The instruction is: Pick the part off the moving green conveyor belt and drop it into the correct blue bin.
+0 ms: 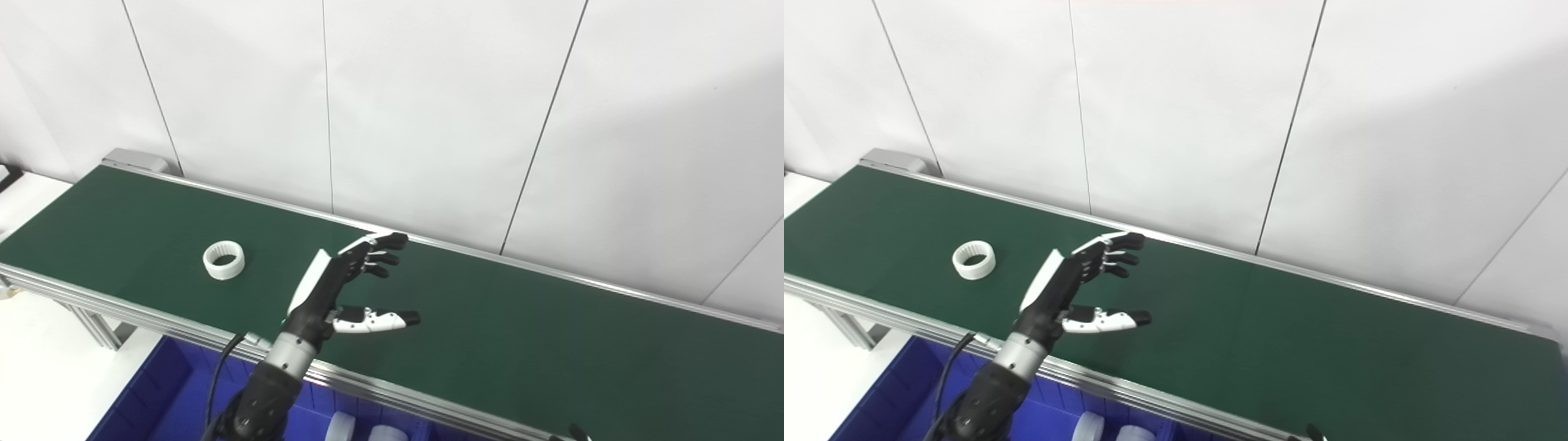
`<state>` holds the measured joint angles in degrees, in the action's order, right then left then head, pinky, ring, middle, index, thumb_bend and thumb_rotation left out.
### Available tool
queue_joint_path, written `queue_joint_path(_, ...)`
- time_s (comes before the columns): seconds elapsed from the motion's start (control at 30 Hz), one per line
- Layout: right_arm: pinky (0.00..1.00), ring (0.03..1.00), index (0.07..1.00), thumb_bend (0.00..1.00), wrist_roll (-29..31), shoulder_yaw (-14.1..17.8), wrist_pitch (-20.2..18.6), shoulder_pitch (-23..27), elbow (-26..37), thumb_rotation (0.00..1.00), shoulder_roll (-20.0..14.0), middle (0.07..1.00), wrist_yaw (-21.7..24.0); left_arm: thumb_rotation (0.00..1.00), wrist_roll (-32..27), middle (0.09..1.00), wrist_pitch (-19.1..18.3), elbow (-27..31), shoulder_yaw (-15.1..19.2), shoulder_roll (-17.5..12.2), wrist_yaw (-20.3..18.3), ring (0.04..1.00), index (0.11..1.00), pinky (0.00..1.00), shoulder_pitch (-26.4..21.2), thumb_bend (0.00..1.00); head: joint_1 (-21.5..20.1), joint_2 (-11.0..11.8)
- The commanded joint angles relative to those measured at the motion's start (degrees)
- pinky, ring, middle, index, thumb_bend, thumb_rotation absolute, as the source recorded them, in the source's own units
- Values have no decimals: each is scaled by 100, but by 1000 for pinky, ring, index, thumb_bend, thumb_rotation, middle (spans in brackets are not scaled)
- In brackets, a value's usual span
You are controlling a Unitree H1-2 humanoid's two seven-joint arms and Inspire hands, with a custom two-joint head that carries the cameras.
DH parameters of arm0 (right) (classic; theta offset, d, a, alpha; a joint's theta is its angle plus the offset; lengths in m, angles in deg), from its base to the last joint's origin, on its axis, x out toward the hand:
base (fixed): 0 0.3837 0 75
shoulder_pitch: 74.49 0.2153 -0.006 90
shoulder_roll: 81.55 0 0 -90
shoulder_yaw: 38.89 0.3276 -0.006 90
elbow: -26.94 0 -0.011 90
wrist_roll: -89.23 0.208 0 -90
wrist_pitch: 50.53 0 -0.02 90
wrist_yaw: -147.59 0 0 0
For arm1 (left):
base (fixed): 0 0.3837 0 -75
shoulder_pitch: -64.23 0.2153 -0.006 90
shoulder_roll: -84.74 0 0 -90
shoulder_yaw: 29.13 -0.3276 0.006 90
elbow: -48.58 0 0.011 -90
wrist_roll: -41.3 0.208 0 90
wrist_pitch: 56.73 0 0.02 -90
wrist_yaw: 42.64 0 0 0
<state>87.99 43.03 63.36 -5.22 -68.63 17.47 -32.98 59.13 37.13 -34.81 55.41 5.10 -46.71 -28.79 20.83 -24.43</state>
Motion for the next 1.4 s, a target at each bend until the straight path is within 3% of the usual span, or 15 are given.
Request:
queue_joint_path(0.0, 750, 800, 940, 47, 47, 33, 304, 33, 114, 969, 31, 838, 64, 198, 401, 803, 94, -116, -52, -204, 146, 736, 798, 642, -336, 717, 4, 4)
queue_joint_path(0.17, 755, 792, 943, 38, 56, 48, 304, 37, 116, 999, 54, 827, 67, 163, 1465, 803, -377, -402, -324, -556, 107, 768, 802, 666, -675, 779, 22, 3)
queue_joint_path(0.33, 779, 812, 946, 18, 129, 62, 304, 27, 111, 1000, 91, 843, 115, 116, 2096, 820, -664, -650, -587, -822, 27, 787, 814, 706, -941, 829, 48, 11)
queue_joint_path(0.53, 779, 815, 949, 1, 128, 82, 304, 61, 58, 1000, 87, 845, 161, 96, 2530, 829, -853, -975, -812, -912, 110, 780, 805, 686, -1134, 866, 115, 25)
queue_joint_path(0.73, 786, 819, 959, 0, 86, 122, 304, 103, 1, 1000, 109, 848, 189, 118, 2788, 830, -777, -1560, -1036, -926, 298, 780, 806, 670, -1319, 876, 187, 46)
queue_joint_path(0.87, 779, 820, 951, 12, 20, 124, 303, 75, 49, 1000, 140, 847, 151, 150, 2864, 832, -854, -1638, -1157, -1046, 98, 795, 811, 680, -1434, 867, 202, 49)
queue_joint_path(1.0, 782, 821, 949, 6, -25, 126, 299, 54, 101, 1000, 163, 848, 129, 177, 2955, 841, -1065, -1548, -1306, -1242, -419, 821, 811, 718, -1547, 850, 194, 53)
queue_joint_path(1.37, 785, 822, 949, 15, -61, 121, 299, 58, 88, 1000, 171, 849, 124, 87, 2803, 830, -1451, -1292, -1388, -1553, -1351, 813, 768, 726, -1777, 853, 188, 72)
